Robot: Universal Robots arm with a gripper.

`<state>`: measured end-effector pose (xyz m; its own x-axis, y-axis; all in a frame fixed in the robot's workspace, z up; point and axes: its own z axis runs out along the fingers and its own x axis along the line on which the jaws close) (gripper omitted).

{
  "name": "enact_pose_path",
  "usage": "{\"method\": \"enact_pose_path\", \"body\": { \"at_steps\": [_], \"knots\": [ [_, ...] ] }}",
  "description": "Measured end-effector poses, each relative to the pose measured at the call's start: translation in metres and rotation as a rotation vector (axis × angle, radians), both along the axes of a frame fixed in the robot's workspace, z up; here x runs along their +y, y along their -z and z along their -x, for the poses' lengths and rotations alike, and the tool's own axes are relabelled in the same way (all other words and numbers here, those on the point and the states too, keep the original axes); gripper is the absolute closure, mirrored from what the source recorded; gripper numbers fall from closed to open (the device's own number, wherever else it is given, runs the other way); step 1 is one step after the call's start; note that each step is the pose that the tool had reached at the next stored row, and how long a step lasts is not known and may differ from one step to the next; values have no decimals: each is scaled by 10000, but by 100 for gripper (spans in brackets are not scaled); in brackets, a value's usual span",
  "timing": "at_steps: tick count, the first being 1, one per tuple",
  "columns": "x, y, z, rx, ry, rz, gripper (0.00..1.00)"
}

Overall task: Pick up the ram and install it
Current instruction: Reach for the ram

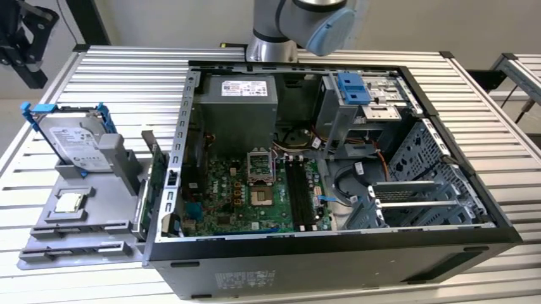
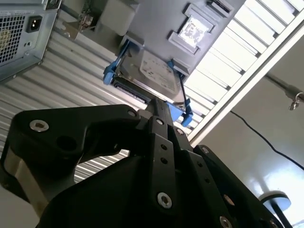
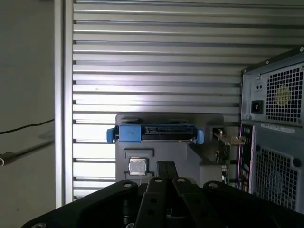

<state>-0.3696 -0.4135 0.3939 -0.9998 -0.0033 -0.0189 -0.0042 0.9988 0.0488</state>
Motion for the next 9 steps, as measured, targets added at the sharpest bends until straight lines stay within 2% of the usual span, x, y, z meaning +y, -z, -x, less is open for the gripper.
{"method": "enact_pose_path", "body": {
  "at_steps": [5, 9],
  "knots": [
    [-161, 0, 0, 0, -7, 0, 100],
    [-270, 0, 0, 0, -15, 0, 100]
  ]
}}
